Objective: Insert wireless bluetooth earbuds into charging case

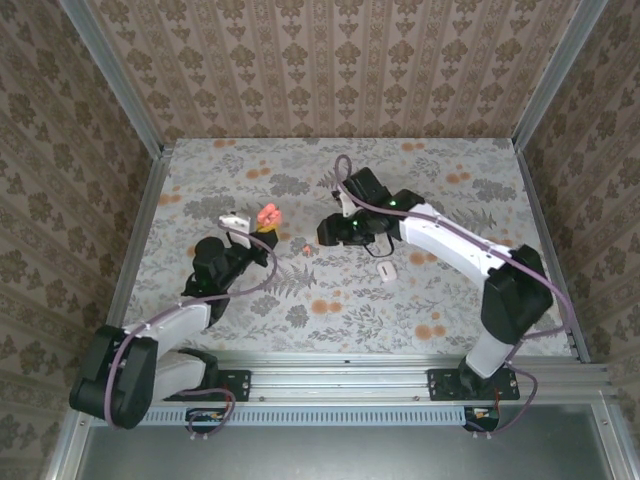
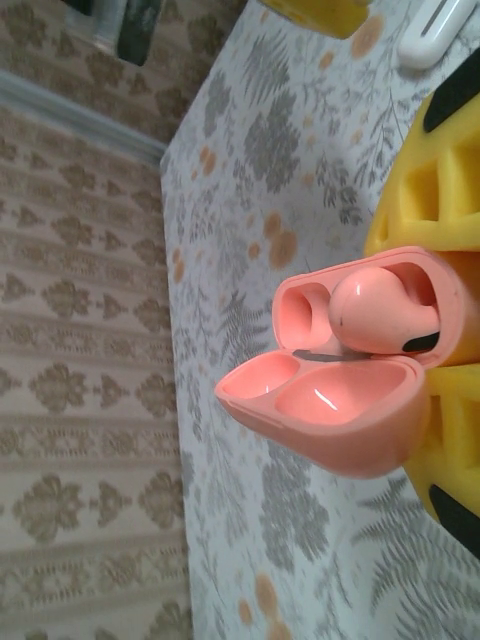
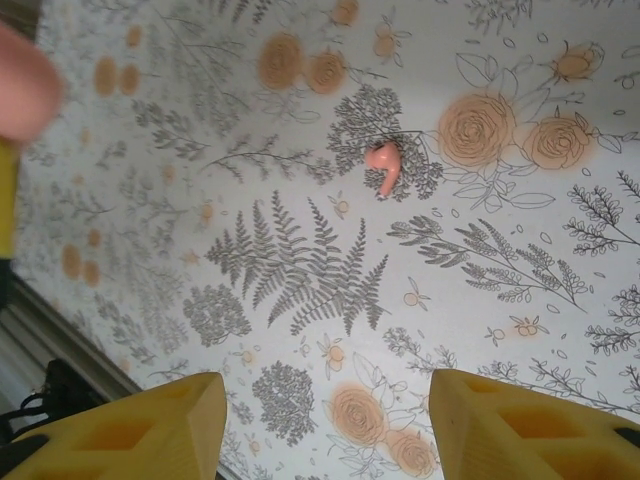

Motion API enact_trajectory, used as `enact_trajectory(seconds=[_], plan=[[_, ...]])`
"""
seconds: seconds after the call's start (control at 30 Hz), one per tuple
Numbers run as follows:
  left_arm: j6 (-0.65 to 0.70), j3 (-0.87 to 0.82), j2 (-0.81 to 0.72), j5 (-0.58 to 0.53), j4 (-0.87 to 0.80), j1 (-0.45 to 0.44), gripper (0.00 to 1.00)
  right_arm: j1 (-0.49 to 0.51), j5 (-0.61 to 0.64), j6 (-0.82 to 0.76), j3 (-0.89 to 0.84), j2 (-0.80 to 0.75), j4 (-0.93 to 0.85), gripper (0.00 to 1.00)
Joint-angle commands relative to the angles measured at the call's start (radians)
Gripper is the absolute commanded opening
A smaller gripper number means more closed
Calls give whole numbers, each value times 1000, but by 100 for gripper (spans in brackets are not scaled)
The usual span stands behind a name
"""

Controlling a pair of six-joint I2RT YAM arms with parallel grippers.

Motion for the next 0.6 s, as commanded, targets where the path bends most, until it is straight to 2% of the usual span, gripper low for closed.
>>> enact_trajectory(seconds=[0.0,0.3,0.57], plan=[[-23,19,-50,-105,-152,32,16,7,42,3,103,91,-148,56],[-41,82,-100,-147,-380,125,16,53,169,-55,444,399,-367,54],[-54,123,-70,-204,-492,169,16,67,261,-96,769,648,-488,53]])
